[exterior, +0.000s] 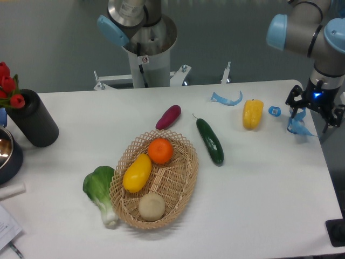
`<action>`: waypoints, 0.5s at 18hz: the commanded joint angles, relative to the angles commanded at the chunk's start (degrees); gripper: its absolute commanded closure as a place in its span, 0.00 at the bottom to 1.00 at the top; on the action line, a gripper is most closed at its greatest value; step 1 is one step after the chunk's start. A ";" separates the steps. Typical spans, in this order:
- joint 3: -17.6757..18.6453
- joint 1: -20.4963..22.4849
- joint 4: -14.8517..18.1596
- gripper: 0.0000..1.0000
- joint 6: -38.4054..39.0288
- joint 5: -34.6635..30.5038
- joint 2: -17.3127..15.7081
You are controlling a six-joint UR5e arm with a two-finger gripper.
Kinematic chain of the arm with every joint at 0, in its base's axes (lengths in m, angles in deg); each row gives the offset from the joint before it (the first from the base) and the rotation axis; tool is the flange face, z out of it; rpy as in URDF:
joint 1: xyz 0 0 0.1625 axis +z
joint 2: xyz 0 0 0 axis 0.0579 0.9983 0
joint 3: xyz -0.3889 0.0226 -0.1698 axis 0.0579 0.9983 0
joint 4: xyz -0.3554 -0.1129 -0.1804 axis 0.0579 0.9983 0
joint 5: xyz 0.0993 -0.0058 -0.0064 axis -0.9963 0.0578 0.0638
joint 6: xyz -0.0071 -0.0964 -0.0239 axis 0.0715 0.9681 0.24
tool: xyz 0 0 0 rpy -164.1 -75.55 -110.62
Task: Pick up the yellow pepper from the table
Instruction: 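Move the open gripper toward the small yellow bell pepper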
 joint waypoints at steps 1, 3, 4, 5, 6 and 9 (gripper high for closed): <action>0.00 0.00 0.00 0.00 0.00 0.00 -0.09; 0.35 0.09 0.00 0.00 0.09 0.00 -0.18; 0.36 0.09 0.00 0.00 0.09 0.00 -0.18; 0.53 0.09 0.00 0.00 0.52 0.00 -0.26; 0.70 -0.09 0.09 0.00 0.61 0.00 -0.35; 3.16 0.09 0.09 0.00 0.70 -0.09 -0.62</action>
